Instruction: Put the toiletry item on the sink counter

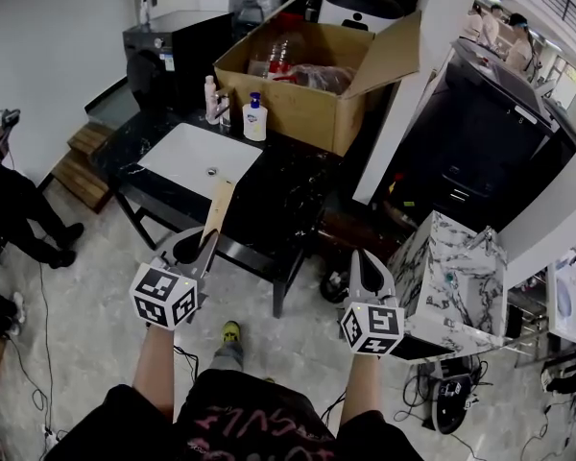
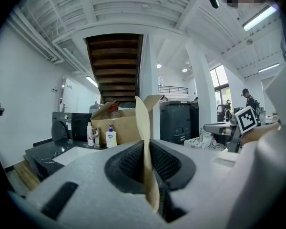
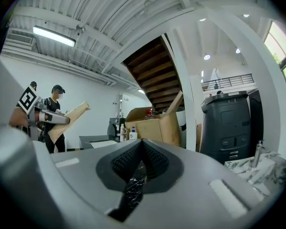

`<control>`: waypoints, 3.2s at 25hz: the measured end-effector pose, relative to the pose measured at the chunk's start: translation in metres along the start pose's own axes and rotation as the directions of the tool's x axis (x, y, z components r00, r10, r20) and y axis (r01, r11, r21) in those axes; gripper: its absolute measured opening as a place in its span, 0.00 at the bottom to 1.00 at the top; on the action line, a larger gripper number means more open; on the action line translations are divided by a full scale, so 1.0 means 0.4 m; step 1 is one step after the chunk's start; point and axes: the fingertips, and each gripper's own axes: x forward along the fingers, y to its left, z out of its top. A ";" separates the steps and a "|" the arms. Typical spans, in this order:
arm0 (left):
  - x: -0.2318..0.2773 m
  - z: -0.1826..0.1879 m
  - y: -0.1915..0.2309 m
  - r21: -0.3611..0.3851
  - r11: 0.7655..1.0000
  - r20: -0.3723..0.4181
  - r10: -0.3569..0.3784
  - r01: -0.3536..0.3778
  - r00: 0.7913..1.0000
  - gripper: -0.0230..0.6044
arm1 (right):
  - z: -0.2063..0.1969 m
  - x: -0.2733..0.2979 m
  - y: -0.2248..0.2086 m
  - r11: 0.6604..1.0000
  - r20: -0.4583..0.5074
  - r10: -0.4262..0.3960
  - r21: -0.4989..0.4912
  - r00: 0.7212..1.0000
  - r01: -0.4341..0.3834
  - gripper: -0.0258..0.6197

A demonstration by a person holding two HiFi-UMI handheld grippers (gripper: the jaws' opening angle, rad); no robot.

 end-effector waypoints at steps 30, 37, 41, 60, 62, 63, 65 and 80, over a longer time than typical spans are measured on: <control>0.445 0.024 0.369 -0.063 0.979 -0.027 -0.197 0.195 0.980 0.09 | 0.027 0.463 -0.013 0.984 -0.058 -0.174 -0.050 0.983 0.171 0.06; 0.515 0.030 0.413 -0.067 0.959 -0.026 -0.276 0.274 0.961 0.09 | 0.038 0.516 0.000 0.970 -0.059 -0.240 -0.065 0.969 0.236 0.06; 0.543 0.032 0.421 -0.070 0.947 -0.023 -0.316 0.314 0.948 0.09 | 0.043 0.522 0.006 0.960 -0.056 -0.276 -0.073 0.960 0.271 0.06; 0.607 0.039 0.376 -0.068 0.918 -0.019 -0.392 0.390 0.920 0.09 | 0.068 0.506 -0.031 0.940 -0.033 -0.338 -0.070 0.941 0.335 0.06; 0.615 0.040 0.374 -0.064 0.922 -0.019 -0.385 0.383 0.923 0.09 | 0.067 0.514 -0.041 0.942 -0.030 -0.332 -0.069 0.943 0.329 0.06; 0.619 0.040 0.372 -0.064 0.923 -0.020 -0.381 0.379 0.924 0.09 | 0.067 0.517 -0.046 0.943 -0.031 -0.328 -0.069 0.944 0.326 0.06; 0.626 0.042 0.368 -0.065 0.926 -0.024 -0.374 0.372 0.927 0.09 | 0.070 0.522 -0.058 0.945 -0.031 -0.322 -0.066 0.946 0.320 0.06; 0.673 0.031 0.328 -0.067 0.947 -0.053 -0.318 0.314 0.947 0.09 | 0.050 0.551 -0.129 0.966 -0.037 -0.258 -0.040 0.965 0.257 0.06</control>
